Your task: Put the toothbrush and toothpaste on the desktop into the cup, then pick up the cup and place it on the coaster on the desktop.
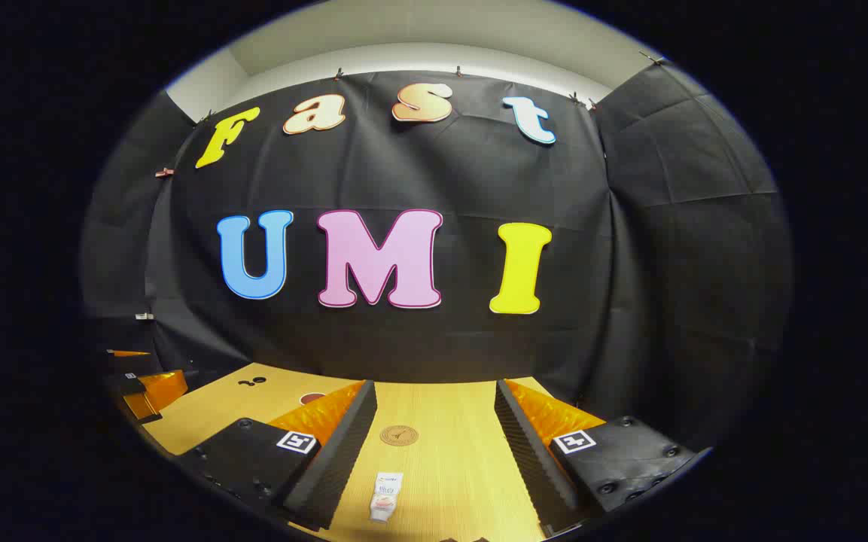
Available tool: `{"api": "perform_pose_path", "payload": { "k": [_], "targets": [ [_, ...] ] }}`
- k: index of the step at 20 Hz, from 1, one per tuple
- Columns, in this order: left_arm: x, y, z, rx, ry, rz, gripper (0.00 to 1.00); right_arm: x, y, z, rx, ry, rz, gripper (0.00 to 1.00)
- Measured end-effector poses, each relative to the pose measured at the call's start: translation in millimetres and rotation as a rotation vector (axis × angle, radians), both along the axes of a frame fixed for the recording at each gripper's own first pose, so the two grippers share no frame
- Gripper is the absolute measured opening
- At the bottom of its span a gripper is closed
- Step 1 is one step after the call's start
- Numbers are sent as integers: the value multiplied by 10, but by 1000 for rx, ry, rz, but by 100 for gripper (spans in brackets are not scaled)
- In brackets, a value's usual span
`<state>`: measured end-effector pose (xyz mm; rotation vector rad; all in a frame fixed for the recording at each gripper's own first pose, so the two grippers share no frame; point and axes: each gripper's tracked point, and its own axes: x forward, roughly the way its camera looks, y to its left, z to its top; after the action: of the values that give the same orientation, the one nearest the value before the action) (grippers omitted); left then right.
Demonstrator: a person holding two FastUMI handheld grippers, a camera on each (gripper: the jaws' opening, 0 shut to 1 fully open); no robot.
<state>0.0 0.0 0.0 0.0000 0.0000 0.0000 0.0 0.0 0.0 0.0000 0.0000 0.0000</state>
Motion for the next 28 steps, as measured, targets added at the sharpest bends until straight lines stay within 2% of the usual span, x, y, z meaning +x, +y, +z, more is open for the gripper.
{"api": "perform_pose_path", "payload": {
  "k": [16, 28],
  "targets": [
    [135, -14, -153, -1, 34, 21, 99, 334, 160, -256, 18, 80, 73, 97],
    [272, 156, -360, 12, 96, 101, 99, 714, 481, -970, 2, 306, 179, 97]
  ]
}}
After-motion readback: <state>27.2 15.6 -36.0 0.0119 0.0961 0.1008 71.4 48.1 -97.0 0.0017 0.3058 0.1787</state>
